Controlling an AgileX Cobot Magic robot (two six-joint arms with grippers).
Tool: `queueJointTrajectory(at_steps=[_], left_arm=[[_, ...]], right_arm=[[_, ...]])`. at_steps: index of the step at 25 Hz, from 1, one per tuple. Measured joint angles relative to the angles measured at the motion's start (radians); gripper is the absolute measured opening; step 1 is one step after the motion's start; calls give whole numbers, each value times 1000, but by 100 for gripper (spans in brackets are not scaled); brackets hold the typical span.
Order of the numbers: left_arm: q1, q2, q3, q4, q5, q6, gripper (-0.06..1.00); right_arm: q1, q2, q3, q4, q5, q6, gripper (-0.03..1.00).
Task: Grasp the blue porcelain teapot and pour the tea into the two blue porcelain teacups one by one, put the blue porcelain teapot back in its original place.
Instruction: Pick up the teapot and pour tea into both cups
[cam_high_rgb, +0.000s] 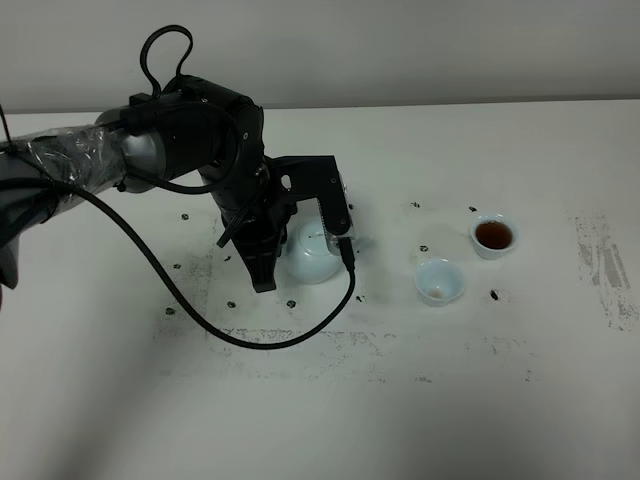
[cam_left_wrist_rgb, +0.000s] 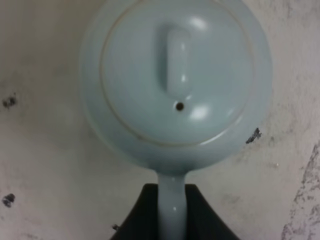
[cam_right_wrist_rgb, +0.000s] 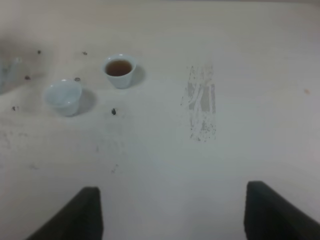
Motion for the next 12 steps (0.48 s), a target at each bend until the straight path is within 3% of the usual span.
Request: queueJointTrajectory(at_steps=[12], left_arm=[[0, -10, 4, -1, -17, 56, 6]], right_arm=[[0, 0, 0, 0, 0, 0, 57]])
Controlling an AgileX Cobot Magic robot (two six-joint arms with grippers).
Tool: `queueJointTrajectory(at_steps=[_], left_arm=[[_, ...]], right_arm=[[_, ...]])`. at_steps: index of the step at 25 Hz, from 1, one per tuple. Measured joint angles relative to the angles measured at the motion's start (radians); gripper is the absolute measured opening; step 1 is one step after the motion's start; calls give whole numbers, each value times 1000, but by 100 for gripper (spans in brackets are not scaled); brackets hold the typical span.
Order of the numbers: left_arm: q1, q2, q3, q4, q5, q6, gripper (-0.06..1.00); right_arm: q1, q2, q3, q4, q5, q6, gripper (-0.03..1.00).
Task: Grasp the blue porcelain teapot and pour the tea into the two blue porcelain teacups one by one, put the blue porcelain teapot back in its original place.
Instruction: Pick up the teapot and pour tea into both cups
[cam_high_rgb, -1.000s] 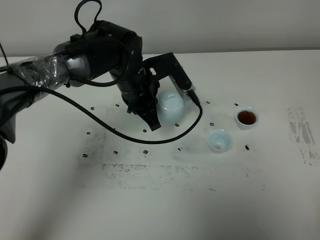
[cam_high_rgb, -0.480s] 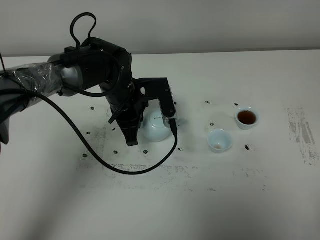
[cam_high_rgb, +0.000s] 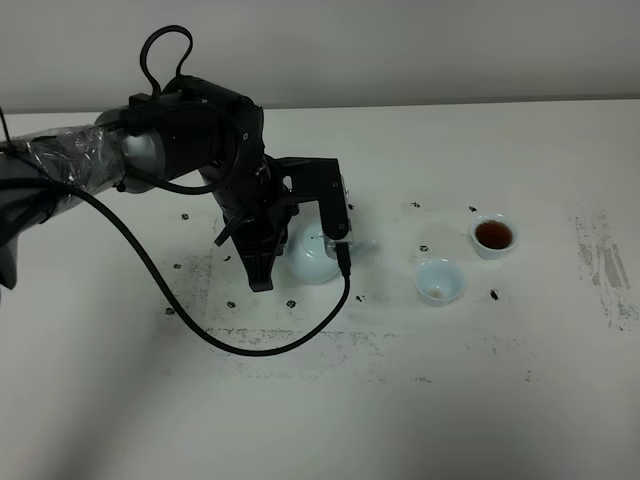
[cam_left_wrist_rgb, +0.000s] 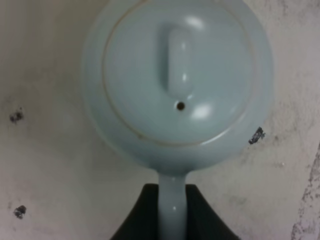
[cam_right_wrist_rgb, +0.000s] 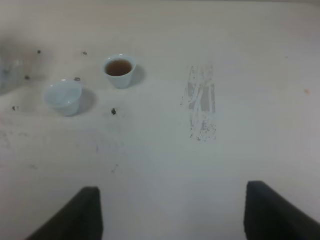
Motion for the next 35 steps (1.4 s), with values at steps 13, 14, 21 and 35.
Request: queueJointTrajectory(at_steps=[13, 14, 21, 35], left_arm=[[0, -29, 0, -22, -61, 106, 6], [0, -29, 0, -22, -76, 132, 6], [0, -29, 0, -27, -179, 334, 6], [-35, -29, 0, -56, -278, 540, 6]], right_arm=[[0, 0, 0, 0, 0, 0, 57], [0, 0, 0, 0, 0, 0, 57], [0, 0, 0, 0, 0, 0, 57], [0, 0, 0, 0, 0, 0, 57]])
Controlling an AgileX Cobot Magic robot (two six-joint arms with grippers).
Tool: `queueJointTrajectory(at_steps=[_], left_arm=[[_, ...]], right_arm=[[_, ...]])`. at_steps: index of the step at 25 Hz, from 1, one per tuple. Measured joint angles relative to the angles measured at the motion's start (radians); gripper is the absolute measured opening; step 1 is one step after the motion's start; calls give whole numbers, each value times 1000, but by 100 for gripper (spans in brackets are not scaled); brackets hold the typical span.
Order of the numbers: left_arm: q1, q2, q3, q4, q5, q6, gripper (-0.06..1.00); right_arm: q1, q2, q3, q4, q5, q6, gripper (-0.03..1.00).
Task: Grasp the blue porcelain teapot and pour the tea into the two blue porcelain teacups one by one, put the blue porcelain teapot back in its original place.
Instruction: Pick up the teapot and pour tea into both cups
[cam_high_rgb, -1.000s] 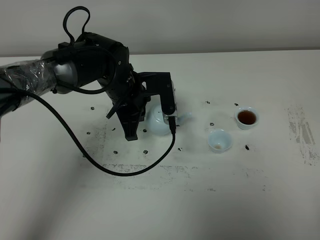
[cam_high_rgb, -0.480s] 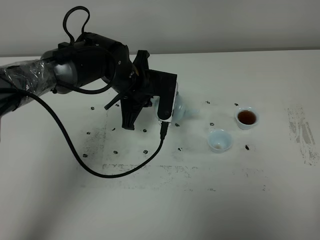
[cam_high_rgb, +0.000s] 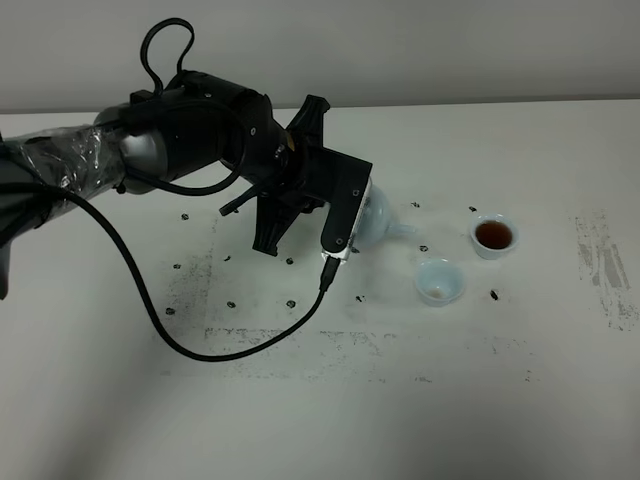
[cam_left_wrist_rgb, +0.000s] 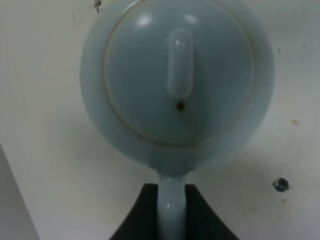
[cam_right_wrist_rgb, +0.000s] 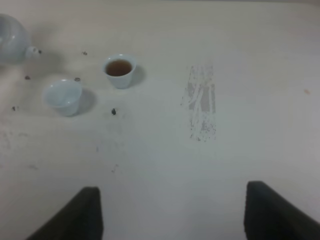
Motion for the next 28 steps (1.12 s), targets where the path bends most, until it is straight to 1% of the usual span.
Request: queueJointTrajectory(at_steps=[6, 13, 24, 28], left_arm=[[-17, 0, 0, 3, -27, 79, 6], [-37, 0, 0, 3, -64, 133, 6], [-55, 0, 2, 3, -76, 273, 6], [-63, 0, 2, 7, -78, 302, 6]], right_arm=[[0, 0, 0, 0, 0, 0, 57], [0, 0, 0, 0, 0, 0, 57], [0, 0, 0, 0, 0, 0, 57], [0, 0, 0, 0, 0, 0, 57]])
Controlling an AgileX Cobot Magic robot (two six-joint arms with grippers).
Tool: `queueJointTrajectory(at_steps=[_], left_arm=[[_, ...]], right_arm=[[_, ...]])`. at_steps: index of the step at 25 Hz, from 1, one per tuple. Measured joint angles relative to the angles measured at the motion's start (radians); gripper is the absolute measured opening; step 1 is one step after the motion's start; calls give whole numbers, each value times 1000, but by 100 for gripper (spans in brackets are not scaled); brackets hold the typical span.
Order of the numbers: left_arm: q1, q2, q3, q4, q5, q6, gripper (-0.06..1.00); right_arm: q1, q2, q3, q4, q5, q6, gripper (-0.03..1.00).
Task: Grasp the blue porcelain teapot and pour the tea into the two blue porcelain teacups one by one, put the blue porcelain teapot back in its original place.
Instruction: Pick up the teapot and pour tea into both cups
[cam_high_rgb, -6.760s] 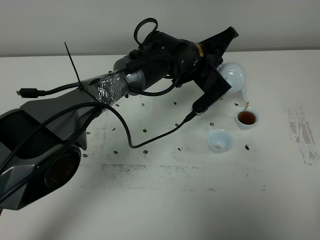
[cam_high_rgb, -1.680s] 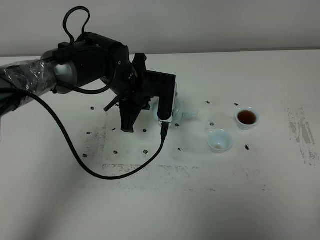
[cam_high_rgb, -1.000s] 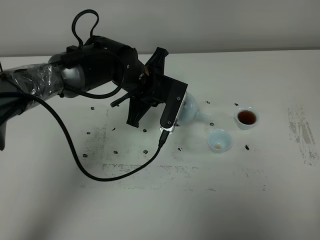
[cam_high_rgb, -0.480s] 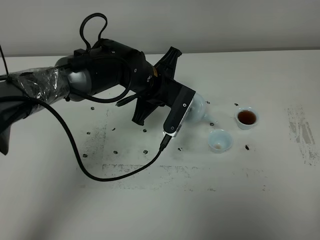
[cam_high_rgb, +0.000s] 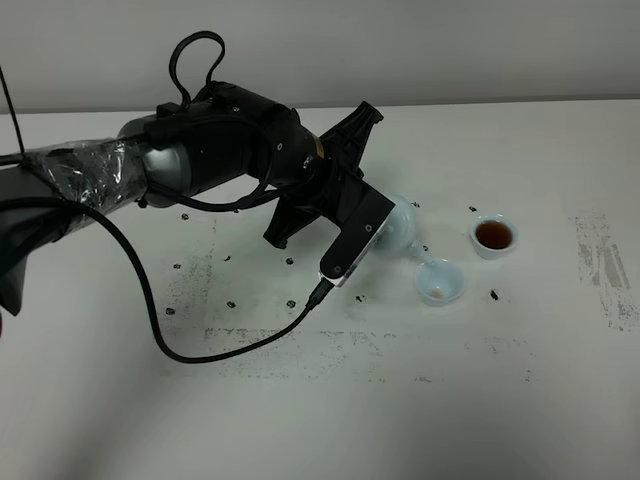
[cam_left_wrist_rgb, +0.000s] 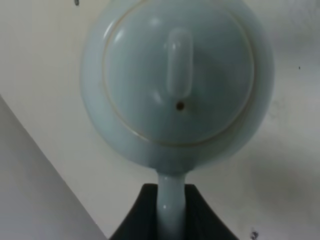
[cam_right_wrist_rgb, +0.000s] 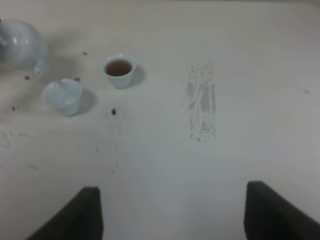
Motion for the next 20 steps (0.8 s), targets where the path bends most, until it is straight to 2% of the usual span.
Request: queueJointTrajectory(at_steps=[7, 20], left_arm=[[-3, 0, 7, 72, -32, -1, 6], [-8, 0, 7, 99, -100, -3, 6]], right_arm=[[0, 0, 0, 0, 0, 0, 57], [0, 0, 0, 0, 0, 0, 57]])
